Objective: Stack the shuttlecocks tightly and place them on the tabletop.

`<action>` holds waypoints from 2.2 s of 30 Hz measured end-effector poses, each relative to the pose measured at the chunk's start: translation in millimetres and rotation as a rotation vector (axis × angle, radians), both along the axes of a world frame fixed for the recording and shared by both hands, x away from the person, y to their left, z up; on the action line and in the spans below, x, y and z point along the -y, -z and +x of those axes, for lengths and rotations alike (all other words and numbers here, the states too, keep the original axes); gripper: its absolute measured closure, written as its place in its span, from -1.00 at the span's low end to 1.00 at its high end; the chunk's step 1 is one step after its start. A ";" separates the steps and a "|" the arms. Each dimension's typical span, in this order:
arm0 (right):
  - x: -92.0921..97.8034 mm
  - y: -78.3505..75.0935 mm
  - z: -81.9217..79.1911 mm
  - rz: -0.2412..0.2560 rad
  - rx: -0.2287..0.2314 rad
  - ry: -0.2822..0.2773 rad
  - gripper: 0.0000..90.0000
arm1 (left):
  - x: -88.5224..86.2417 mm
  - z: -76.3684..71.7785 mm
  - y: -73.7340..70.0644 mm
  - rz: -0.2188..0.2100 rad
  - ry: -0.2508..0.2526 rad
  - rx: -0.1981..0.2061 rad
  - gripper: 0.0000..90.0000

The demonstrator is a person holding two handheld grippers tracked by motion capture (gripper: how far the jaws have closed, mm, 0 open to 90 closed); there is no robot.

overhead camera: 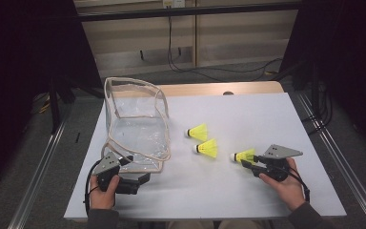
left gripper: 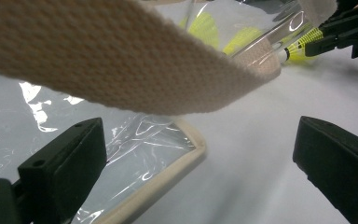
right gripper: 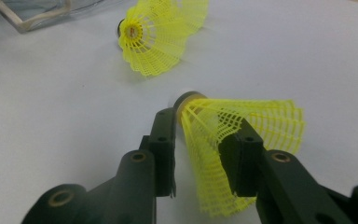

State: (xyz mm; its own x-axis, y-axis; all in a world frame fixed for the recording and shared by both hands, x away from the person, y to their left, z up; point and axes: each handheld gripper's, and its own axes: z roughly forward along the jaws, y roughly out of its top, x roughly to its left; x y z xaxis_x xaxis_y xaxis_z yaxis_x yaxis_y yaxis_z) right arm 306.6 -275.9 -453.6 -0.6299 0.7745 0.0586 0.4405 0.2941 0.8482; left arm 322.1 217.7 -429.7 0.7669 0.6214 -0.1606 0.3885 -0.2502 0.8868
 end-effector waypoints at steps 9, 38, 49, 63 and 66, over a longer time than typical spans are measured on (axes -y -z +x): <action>-0.1 0.9 4.2 0.024 -0.036 -0.031 0.93 | -0.5 -2.1 1.3 0.006 0.003 0.000 -0.94; 4.9 -7.4 5.1 0.083 -0.054 -0.053 0.97 | -1.1 -3.0 0.6 0.015 0.001 0.009 -0.94; 6.7 -11.4 10.1 0.093 -0.063 -0.051 0.97 | -0.9 -2.3 0.6 0.009 0.002 0.009 -0.94; 14.6 -21.3 18.7 0.106 -0.049 -0.023 0.97 | -1.0 -3.2 0.8 0.002 0.003 0.007 -0.94; 15.0 -24.1 21.3 0.119 -0.047 -0.019 0.97 | -0.7 -3.0 1.0 0.005 0.004 0.006 -0.94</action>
